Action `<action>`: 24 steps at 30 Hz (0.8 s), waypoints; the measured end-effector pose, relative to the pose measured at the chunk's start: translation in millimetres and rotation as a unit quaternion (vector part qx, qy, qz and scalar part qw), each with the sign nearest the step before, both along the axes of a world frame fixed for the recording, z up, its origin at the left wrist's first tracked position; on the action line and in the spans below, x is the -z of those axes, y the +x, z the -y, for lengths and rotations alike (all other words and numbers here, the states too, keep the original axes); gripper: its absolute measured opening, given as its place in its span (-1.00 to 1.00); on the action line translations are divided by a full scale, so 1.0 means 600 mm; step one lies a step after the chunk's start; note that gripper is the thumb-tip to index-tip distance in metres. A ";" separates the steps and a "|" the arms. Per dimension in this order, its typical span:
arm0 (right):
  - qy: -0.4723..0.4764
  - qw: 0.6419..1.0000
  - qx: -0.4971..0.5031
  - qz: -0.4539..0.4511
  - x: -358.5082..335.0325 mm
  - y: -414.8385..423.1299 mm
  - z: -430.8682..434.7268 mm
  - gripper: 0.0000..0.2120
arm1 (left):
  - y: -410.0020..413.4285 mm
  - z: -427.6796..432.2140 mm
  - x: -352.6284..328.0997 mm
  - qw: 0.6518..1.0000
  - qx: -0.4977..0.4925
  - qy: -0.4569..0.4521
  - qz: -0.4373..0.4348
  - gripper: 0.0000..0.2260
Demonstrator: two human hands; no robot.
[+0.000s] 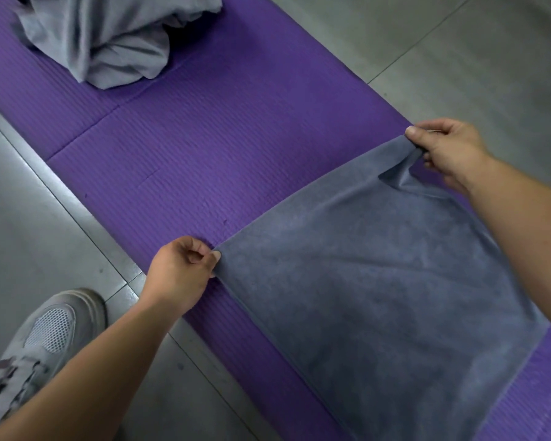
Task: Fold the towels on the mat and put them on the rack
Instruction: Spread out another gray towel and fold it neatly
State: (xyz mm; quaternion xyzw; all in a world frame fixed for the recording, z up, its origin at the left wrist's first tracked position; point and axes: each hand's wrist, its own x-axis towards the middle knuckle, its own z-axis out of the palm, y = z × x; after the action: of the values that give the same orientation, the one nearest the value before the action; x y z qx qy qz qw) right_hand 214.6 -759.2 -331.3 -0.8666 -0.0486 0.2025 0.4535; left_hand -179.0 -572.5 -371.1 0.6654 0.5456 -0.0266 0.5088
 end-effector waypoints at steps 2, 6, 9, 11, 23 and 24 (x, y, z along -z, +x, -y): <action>0.002 0.999 -0.029 -0.041 -0.002 0.002 -0.001 -0.91 | 0.000 -0.002 -0.001 1.000 -0.004 -0.009 0.000 -0.85; -0.053 0.996 -0.071 0.013 -0.010 0.006 -0.005 -0.96 | -0.002 -0.005 -0.001 1.000 -0.003 -0.024 0.005 -0.87; -0.113 0.984 -0.066 0.122 -0.012 0.007 -0.029 -0.88 | -0.006 -0.007 0.000 0.999 0.004 -0.038 0.013 -0.94; -0.107 0.983 -0.069 0.132 -0.006 0.010 -0.058 -0.82 | -0.006 -0.011 0.000 0.999 0.012 -0.048 0.013 -0.94; 0.174 0.984 0.040 -0.018 -0.025 0.001 -0.218 -0.85 | 0.020 -0.078 -0.078 0.967 -0.125 0.041 0.219 -0.91; 0.206 0.977 0.049 -0.031 -0.047 -0.001 -0.215 -0.84 | 0.018 -0.069 -0.092 0.962 -0.110 0.038 0.245 -0.93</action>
State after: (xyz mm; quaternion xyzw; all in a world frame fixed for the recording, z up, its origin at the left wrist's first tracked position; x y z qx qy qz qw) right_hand 213.9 -630.1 -303.3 -0.7494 -0.0327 0.1926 0.6326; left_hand -167.9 -531.2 -315.6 0.6063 0.4745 0.2143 0.6011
